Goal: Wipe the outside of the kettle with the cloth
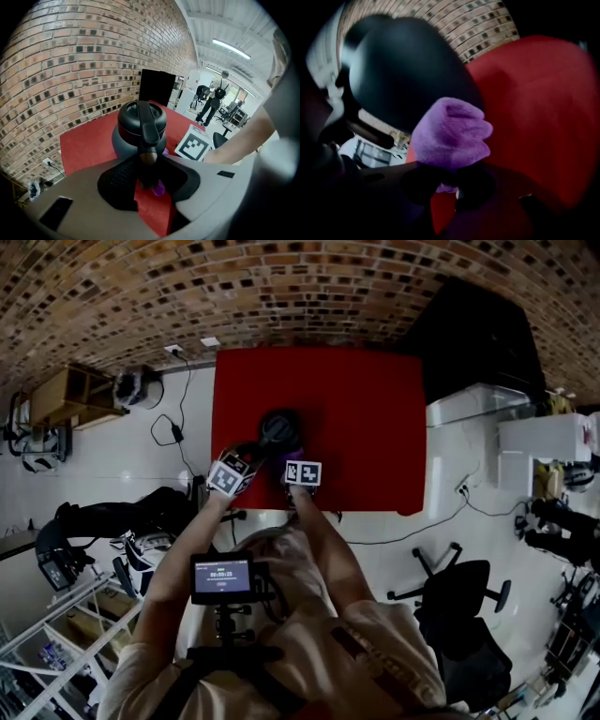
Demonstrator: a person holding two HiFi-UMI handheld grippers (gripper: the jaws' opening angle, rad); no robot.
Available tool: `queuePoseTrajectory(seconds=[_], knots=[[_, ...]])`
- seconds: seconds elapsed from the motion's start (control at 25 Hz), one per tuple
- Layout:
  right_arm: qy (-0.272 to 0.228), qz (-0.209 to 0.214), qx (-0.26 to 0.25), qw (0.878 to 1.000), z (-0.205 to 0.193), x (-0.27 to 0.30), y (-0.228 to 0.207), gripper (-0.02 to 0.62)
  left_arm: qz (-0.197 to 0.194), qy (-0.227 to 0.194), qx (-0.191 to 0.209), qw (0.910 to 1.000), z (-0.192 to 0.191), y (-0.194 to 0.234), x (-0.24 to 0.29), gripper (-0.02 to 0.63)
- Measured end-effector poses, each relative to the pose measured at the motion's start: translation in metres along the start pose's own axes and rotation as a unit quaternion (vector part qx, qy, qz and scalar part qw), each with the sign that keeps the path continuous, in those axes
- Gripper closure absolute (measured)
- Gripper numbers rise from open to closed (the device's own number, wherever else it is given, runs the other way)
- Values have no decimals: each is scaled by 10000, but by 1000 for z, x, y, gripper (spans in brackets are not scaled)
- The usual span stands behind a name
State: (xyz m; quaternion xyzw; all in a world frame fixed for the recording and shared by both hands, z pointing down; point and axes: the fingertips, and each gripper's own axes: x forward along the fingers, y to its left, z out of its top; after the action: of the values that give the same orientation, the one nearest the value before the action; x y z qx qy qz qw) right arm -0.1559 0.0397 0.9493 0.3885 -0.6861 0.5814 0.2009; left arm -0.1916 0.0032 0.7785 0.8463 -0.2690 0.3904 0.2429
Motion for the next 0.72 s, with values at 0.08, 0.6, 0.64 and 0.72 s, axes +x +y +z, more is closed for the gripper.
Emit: queuePoseTrajectory(seconds=[0.08, 0.6, 0.64, 0.72], knots=[[-111, 98, 245, 9996, -1, -14, -15, 514, -12, 56, 22, 10000, -4, 0, 1, 489], [-1703, 719, -1710, 9678, 176, -181, -12, 512, 723, 883, 2171, 9694, -9, 34, -8, 485], [-1664, 989, -1793, 9646, 182, -177, 1, 512, 695, 901, 2171, 9695, -8, 32, -7, 485], [-1422, 1510, -1843, 9607, 184, -156, 25, 512, 671, 974, 2075, 9710, -7, 29, -6, 485]])
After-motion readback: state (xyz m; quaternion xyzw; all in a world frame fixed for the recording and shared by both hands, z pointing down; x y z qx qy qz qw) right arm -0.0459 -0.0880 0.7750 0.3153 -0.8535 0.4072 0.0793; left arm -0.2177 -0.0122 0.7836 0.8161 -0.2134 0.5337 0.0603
